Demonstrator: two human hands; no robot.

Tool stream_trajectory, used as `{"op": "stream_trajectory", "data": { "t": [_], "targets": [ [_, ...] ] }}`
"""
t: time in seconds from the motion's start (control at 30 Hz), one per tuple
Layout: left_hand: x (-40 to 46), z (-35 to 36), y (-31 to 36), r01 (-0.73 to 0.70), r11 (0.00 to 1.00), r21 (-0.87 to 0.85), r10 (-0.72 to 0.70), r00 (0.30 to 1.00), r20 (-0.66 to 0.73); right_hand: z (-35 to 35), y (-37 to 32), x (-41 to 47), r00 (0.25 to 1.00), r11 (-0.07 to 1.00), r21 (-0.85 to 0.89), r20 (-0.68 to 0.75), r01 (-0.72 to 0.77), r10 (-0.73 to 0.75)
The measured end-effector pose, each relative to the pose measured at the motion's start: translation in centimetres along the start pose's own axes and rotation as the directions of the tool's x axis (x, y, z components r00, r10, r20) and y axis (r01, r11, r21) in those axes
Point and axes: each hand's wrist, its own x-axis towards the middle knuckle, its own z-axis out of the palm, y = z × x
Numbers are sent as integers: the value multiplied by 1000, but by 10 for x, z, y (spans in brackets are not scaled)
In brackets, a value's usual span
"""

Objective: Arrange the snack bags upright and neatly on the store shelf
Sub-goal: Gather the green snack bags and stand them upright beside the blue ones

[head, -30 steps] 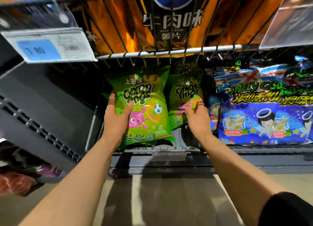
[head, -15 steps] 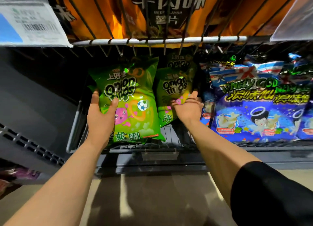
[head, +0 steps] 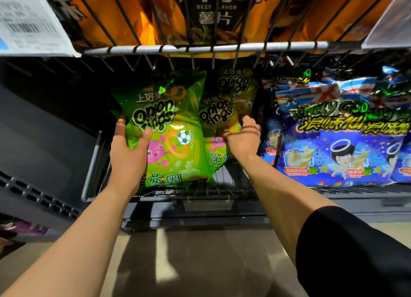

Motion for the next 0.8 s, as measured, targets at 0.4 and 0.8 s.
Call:
{"op": "stream_trajectory", "data": {
  "t": [0.4,0.8],
  "targets": [
    [2,-4,-4,25,999,-49,-25,1000,17,-10,-10,-10,939,993,96,-342,73,-36],
    [1,-7,-4,-43,999,-23,43,999,-6,7,-17,-6,997,997,-42,-54,-61,59]
  ]
}}
